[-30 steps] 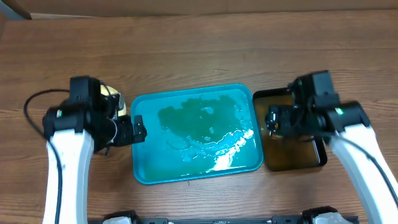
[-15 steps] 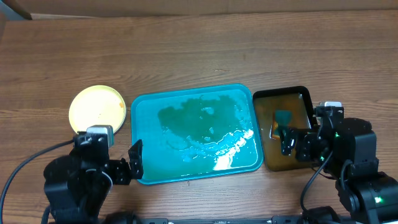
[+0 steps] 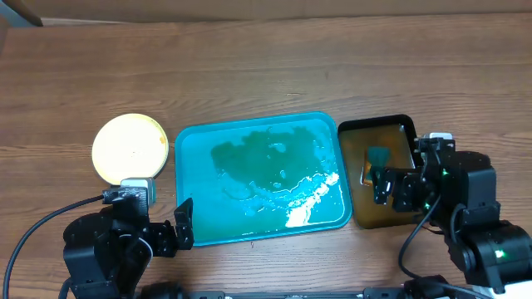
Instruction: Clean dirty plates on tray and stack at the side
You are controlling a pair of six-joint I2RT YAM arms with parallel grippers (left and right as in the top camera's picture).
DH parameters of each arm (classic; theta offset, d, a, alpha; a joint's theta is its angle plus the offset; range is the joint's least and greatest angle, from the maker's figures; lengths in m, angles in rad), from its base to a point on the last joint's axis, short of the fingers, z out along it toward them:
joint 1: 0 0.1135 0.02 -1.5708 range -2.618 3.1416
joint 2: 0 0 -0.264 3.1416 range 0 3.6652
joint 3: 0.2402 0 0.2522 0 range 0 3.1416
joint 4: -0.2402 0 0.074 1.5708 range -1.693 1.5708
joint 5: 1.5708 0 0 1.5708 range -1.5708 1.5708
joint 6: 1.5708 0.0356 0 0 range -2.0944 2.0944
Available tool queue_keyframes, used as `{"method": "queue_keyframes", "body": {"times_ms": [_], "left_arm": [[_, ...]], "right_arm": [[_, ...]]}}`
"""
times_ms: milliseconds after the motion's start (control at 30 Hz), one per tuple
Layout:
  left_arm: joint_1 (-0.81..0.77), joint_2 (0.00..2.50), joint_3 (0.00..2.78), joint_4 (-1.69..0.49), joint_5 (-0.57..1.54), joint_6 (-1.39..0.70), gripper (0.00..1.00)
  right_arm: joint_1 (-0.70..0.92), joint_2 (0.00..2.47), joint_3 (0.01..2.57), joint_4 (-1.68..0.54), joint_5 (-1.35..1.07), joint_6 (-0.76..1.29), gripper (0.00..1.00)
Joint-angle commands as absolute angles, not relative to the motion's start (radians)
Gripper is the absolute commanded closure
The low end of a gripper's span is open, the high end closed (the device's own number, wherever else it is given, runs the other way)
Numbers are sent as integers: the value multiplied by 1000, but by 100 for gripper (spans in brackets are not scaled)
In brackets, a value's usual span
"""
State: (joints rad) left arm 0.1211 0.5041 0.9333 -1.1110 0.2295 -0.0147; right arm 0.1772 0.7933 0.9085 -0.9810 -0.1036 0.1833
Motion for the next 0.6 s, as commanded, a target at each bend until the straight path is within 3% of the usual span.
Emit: {"method": "queue_keyframes", "body": {"times_ms": [0,567], "left_arm": [[122,497,922,-1112,244,12,0],[122,497,922,-1115,244,12,0]], "right_arm": [[176,805,900,-975,-94,186,0],[130,672,879,-936,-80,123,0]]}}
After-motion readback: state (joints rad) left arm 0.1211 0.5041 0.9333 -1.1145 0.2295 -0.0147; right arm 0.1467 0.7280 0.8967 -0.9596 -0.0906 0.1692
